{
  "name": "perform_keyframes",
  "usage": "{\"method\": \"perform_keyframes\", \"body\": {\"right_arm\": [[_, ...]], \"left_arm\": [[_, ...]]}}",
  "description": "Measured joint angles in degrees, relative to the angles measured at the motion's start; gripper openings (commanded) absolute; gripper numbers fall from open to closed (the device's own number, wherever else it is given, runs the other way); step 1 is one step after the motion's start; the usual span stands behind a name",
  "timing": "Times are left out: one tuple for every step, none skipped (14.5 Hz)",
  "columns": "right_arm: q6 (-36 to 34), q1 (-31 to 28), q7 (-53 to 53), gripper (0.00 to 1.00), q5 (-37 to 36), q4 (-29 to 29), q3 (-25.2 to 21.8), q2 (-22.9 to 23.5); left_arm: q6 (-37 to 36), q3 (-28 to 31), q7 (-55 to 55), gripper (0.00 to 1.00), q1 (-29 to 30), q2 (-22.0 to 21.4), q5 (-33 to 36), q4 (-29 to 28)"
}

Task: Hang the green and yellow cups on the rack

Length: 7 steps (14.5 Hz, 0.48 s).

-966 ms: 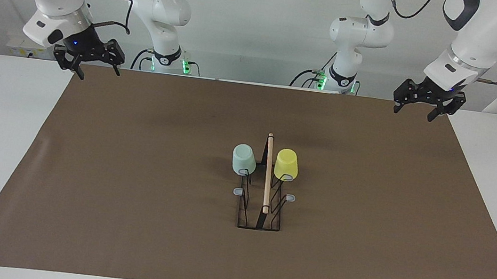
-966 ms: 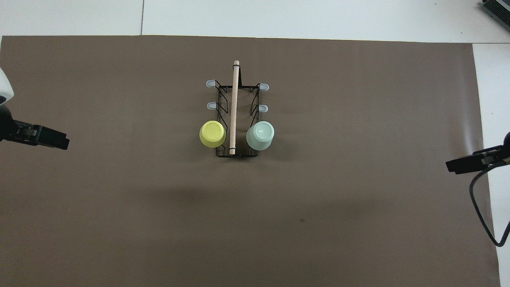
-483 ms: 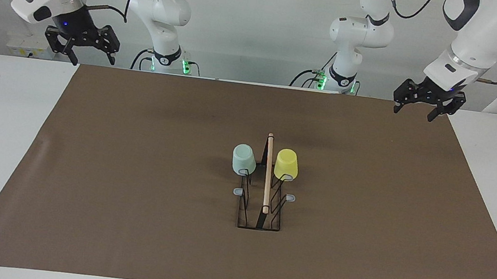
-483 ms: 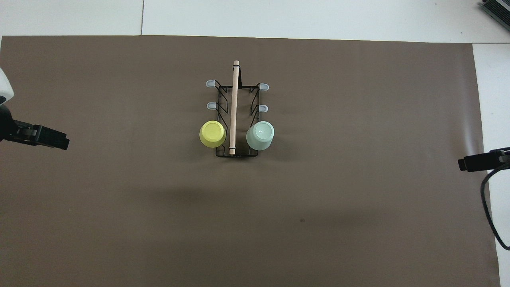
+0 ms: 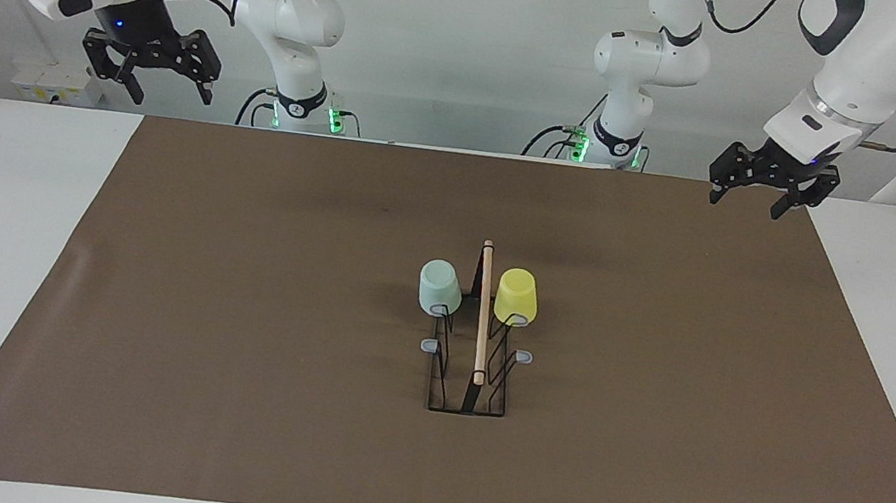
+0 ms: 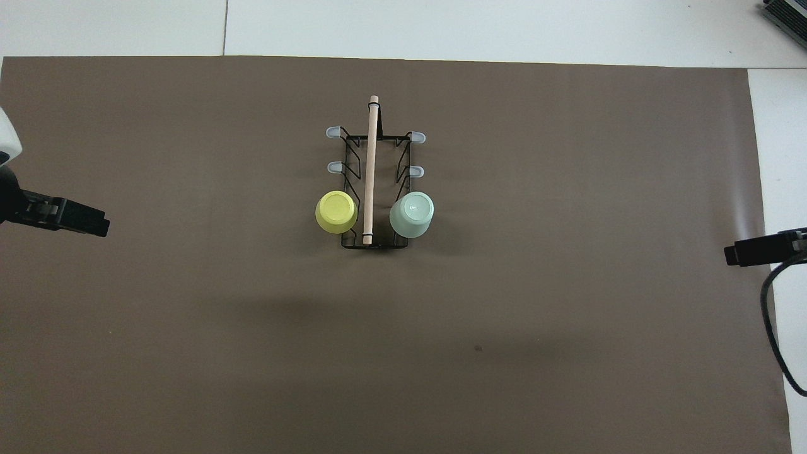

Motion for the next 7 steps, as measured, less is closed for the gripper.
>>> {"method": "perform_keyframes", "body": {"right_arm": [[0.0, 1.9, 1.4, 1.00, 0.0, 0.4, -1.8, 0.5], [0.0, 4.1, 2.3, 1.00, 0.0, 0.8, -4.2, 1.0], [0.0, 6.0, 2.7, 1.00, 0.0, 1.1, -6.3, 1.4], [0.0, 7.3, 3.0, 1.00, 0.0, 1.3, -7.7, 1.7], [0.0, 7.9, 3.1, 1.00, 0.0, 1.4, -8.3, 2.0], [0.0, 8.2, 3.5, 1.00, 0.0, 1.4, -8.4, 2.3], [0.0, 8.5, 4.5, 1.00, 0.0, 1.5, -8.5, 2.6]], "left_arm": [[0.0, 0.0, 0.0, 1.00, 0.0, 0.0, 0.0, 0.0], [0.0, 0.0, 0.0, 1.00, 0.0, 0.0, 0.0, 0.0], [0.0, 0.0, 0.0, 1.00, 0.0, 0.0, 0.0, 0.0], [0.0, 0.0, 0.0, 1.00, 0.0, 0.0, 0.0, 0.0], [0.0, 0.0, 0.0, 1.00, 0.0, 0.0, 0.0, 0.0], [0.0, 0.0, 0.0, 1.00, 0.0, 0.0, 0.0, 0.0], [0.0, 0.0, 0.0, 1.00, 0.0, 0.0, 0.0, 0.0]]}}
